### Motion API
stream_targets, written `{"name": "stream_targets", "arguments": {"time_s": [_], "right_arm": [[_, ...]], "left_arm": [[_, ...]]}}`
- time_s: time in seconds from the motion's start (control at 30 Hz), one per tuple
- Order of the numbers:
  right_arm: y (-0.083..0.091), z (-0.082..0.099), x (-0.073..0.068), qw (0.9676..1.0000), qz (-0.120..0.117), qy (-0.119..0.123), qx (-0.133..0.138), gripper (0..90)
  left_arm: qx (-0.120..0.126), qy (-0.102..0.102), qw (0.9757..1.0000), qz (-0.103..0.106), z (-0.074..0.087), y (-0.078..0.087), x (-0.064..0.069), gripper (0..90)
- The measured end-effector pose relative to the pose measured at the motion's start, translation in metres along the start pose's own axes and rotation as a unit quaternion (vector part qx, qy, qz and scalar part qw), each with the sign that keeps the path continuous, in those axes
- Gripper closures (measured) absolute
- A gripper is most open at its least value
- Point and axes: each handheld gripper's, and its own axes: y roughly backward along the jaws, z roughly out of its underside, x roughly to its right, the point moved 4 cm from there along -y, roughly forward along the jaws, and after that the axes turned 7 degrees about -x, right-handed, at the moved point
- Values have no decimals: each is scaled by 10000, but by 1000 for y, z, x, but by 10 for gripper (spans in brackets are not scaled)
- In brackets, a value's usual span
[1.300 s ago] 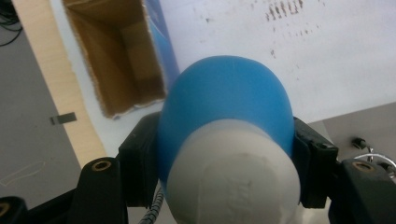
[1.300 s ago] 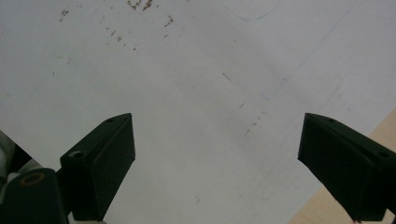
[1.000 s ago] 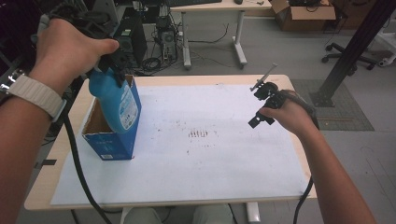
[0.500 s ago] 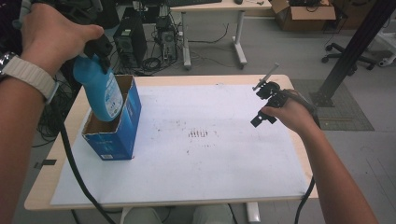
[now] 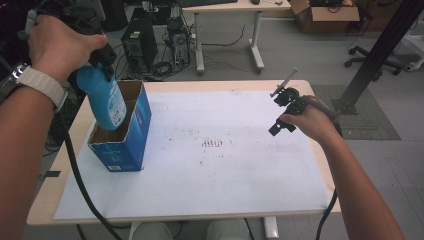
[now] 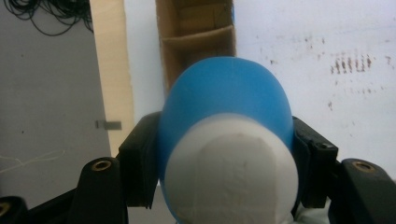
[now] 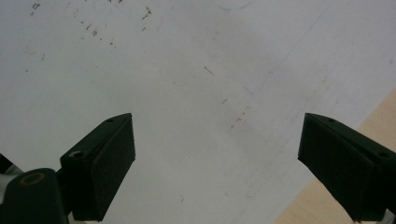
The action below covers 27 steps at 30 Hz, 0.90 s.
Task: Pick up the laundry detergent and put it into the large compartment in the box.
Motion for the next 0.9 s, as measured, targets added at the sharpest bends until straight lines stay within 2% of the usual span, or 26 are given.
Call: {"name": "stream_targets", "arguments": {"time_s": [0.17, 0.37, 0.47, 0.63, 0.9], "right_arm": [[-1, 0, 2, 10000, 7, -4, -27, 108], [-3, 1, 4, 10000, -2, -59, -45, 108], [-5, 0, 3, 10000, -4, -55, -75, 108], [-9, -1, 2, 9999, -27, -57, -117, 108], [-11, 1, 4, 9999, -21, -52, -132, 108]], "left_arm": [[-34, 9, 10000, 6, -4, -18, -6, 376], [-59, 72, 9999, -46, -7, -31, -10, 376], [-155, 54, 9999, 6, -8, -44, -10, 376], [-200, 13, 9998, 14, -11, -53, -9, 376], [-193, -47, 9998, -34, -13, -74, -8, 376]]}}
